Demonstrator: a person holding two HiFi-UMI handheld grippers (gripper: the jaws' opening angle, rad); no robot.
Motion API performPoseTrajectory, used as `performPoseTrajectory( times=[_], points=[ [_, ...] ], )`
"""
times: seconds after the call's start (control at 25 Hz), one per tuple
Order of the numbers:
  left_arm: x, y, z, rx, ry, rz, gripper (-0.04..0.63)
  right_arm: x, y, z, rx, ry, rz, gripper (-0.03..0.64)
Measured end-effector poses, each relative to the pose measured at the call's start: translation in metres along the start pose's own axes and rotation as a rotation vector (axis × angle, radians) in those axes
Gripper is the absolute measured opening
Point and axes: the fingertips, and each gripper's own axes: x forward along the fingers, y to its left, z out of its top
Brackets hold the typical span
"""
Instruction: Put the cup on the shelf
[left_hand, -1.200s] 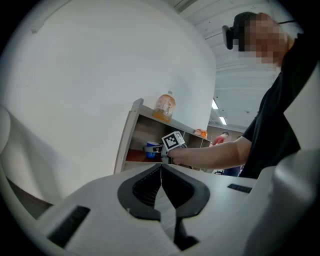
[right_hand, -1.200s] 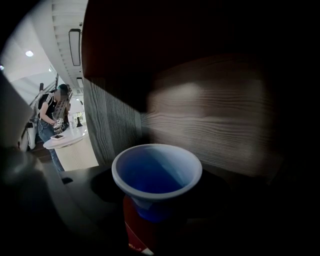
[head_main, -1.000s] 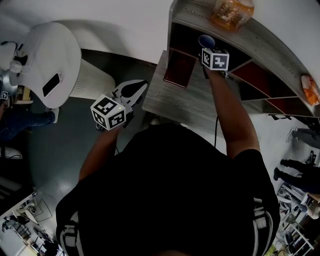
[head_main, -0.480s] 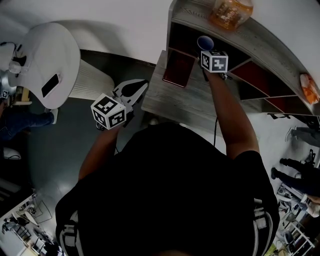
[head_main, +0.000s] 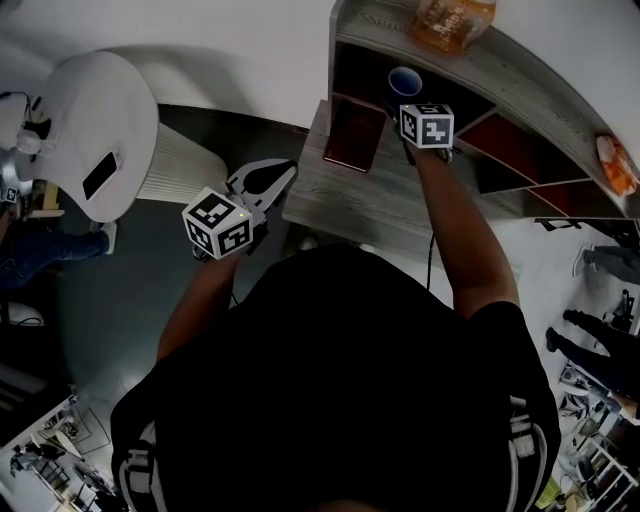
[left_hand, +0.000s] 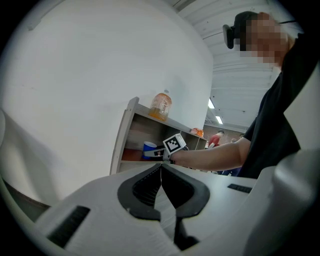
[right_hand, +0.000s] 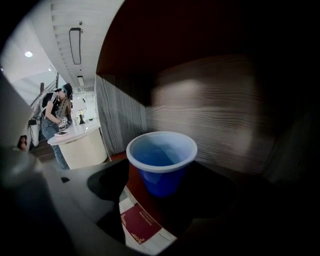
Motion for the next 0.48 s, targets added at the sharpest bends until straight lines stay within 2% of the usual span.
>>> performPoseTrajectory(
  times=[0.48],
  points=[
    [0.002,-0.013,-0.001,0.018,0.01,-0.055,0.018,-0.03,0.009,-0.032,0.055,0.028,-0.003,0.365]
  ],
)
